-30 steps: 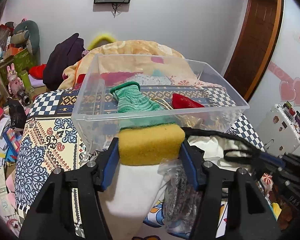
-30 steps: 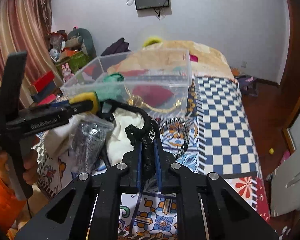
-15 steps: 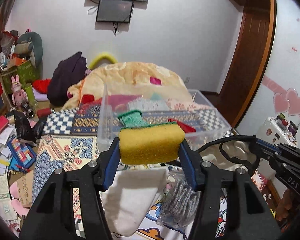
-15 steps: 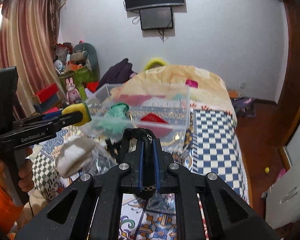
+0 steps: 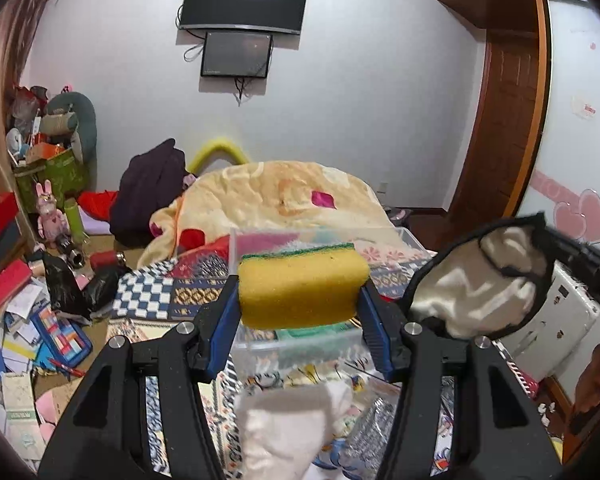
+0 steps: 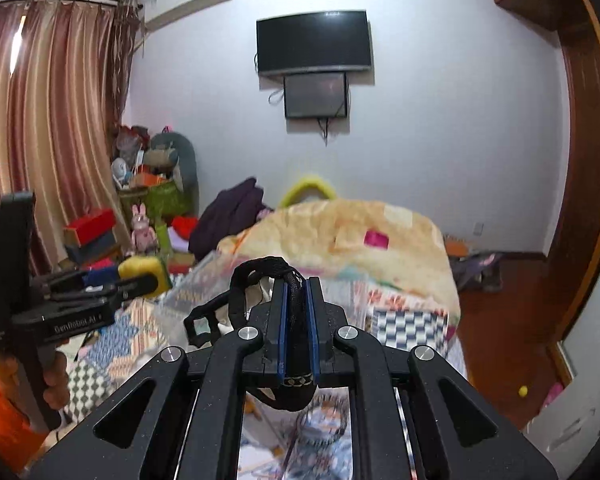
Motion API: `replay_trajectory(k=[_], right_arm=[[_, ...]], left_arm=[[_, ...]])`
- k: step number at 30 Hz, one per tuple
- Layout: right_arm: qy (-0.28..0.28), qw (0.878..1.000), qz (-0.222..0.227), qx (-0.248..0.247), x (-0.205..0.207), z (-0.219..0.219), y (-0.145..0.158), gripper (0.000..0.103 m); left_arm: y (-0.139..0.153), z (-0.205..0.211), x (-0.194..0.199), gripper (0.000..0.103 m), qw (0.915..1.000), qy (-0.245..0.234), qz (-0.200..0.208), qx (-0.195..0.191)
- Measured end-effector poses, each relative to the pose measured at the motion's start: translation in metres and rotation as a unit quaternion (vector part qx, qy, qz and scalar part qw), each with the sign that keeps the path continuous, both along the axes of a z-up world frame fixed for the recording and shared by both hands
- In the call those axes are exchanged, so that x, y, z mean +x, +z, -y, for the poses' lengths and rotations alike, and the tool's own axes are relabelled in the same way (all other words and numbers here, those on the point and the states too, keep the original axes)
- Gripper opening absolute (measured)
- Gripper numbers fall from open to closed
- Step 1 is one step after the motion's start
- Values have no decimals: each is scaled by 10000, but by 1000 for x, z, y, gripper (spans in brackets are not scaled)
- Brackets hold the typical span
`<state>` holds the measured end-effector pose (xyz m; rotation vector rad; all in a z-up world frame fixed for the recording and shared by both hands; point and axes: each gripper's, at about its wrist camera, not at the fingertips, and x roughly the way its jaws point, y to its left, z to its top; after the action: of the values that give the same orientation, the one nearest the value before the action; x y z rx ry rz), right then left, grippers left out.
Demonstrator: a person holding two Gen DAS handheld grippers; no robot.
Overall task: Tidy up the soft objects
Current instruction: 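Lower the sponge and eye mask into the clear box and open both grippers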
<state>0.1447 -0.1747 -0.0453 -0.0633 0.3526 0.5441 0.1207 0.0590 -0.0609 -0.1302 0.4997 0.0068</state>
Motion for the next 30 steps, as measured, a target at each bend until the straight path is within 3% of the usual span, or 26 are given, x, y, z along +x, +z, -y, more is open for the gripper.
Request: replay_trajectory(k=[10,22,30], right_arm=[[-78,9998,176,-57,28,-27,1,8],[98,9962,-849,-138,73,-31,-48,8],[-158,9919,-1147,-524,91,-31,-64,8]], left_arm=[[-14,-4,38,56,9990,140,-308,301],[-55,12,78,57,9944,-106,-900,534],[-67,19,87,57,9925,-119,-1047,627]])
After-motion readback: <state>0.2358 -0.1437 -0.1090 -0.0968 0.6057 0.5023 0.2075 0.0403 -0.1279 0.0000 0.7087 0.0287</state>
